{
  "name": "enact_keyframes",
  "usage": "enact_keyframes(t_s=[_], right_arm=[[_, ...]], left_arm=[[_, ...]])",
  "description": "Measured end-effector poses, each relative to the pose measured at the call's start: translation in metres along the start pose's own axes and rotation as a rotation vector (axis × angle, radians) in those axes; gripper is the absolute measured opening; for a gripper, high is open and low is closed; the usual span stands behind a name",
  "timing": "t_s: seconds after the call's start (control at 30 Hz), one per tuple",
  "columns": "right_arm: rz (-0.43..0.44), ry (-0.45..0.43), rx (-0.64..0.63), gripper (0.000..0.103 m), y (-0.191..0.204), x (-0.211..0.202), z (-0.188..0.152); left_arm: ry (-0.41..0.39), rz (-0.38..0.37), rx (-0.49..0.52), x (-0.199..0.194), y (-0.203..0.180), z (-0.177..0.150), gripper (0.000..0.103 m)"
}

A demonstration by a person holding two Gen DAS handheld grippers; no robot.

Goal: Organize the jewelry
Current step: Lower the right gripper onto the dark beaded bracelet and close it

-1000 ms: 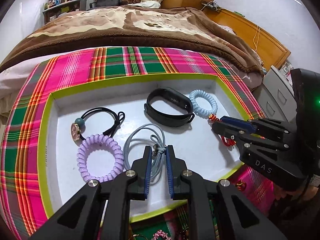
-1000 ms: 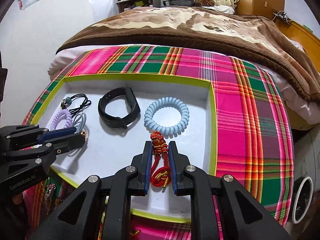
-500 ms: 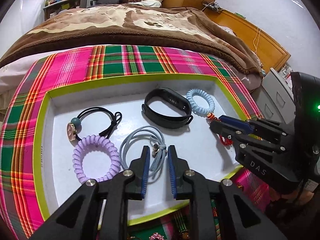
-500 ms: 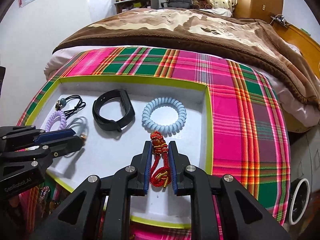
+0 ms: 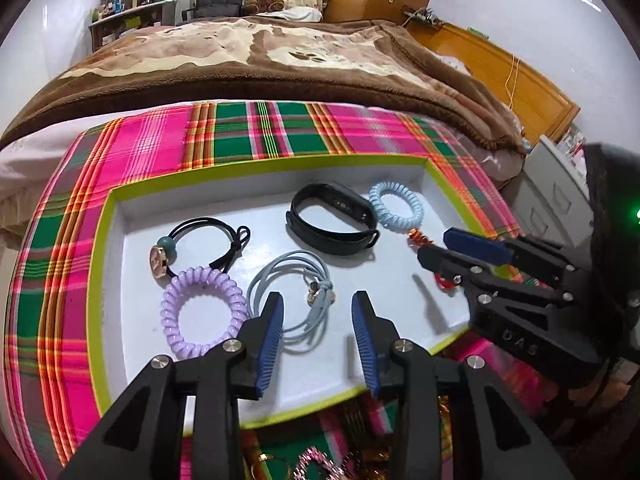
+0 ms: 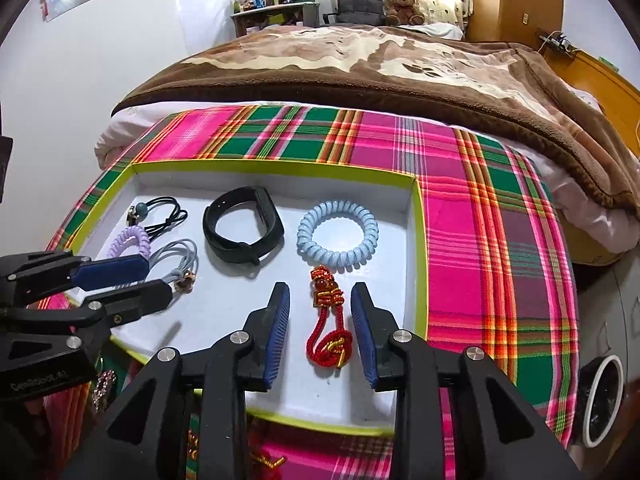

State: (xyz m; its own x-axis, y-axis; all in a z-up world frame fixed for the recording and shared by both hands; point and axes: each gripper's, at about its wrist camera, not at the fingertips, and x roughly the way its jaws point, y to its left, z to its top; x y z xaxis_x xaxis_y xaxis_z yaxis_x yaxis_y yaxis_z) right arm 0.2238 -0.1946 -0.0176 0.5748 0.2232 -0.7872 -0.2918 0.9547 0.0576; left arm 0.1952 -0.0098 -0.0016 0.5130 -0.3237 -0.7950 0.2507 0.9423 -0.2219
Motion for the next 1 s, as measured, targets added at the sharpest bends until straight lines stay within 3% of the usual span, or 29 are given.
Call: enact_keyframes(t_s=[0.3, 0.47, 0.7, 1.0], right_arm=[[0.059, -0.056, 0.039, 0.033, 0.008, -0.034, -0.019], [0.146, -0.080, 0.076, 0.033, 0.017, -0.051, -0.035], [0.221, -0.060, 0.044, 0.037, 0.043, -0.056, -0.057], [0.224, -0.024, -0.011, 0.039, 0.071, -0.050, -0.068]], left_arm=[[-0.076, -0.008, -0.055, -0.039, 0.008, -0.019, 0.041], [-0.104, -0.004, -0.111, -0.057, 0.018, -0.038, 0.042], [-0.131, 0.009, -0.170, -0.080, 0.031, -0.068, 0.043], [-0.130, 0.009, -0.217, -0.092, 0.049, -0.097, 0.043]])
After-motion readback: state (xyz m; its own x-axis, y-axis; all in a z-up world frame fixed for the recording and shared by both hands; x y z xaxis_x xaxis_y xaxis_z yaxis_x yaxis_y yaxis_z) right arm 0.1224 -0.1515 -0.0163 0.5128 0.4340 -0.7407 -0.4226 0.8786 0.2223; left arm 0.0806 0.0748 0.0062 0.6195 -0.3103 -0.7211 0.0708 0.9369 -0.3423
